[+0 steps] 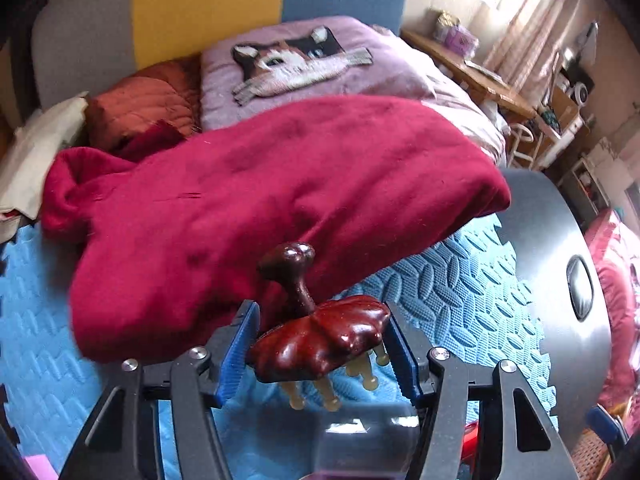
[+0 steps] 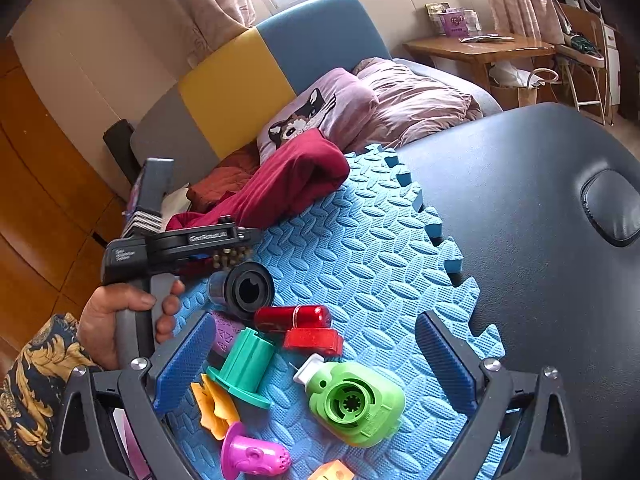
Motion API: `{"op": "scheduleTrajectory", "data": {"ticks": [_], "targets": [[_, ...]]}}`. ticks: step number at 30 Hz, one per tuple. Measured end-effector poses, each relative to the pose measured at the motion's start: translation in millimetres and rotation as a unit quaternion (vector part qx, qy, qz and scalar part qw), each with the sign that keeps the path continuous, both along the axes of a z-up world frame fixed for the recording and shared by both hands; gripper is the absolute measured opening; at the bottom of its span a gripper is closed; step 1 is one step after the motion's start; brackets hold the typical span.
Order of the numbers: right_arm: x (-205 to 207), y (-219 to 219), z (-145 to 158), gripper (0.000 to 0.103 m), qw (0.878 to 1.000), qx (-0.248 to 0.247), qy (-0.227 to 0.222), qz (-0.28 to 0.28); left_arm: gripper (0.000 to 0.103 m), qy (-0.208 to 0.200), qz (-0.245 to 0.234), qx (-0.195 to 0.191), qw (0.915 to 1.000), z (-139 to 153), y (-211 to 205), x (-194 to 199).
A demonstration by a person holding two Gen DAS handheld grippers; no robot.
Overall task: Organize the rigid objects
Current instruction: 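Grasp the brown wooden massager with the left tool while the right tool approaches the black cup, then carry the brown massager toward the white tray with the left tool while the right tool grasps the black cup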
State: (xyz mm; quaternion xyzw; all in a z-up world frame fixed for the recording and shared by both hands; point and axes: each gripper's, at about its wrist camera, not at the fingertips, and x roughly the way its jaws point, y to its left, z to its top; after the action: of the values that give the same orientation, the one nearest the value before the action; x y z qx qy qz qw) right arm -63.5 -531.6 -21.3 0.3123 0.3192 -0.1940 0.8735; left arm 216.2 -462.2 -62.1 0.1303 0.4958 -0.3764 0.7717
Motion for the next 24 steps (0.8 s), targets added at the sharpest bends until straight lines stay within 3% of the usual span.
{"op": "scheduleTrajectory", "data": {"ticks": [6, 16, 24], "targets": [[0, -2, -2, 0.102, 1.0, -0.004, 0.006, -0.006, 0.062, -0.015, 0.05, -0.032, 0.9981, 20, 57, 1], [7, 10, -4, 0.102, 1.0, -0.016, 0.003, 0.022, 0.062, -0.056, 0.088, -0.039, 0.9938, 44, 168, -54], [31, 34, 3, 0.102, 0.997, -0.045, 0.024, 0.057, 0.062, -0.089, 0.114, -0.078, 0.9864, 66, 244, -98]]}}
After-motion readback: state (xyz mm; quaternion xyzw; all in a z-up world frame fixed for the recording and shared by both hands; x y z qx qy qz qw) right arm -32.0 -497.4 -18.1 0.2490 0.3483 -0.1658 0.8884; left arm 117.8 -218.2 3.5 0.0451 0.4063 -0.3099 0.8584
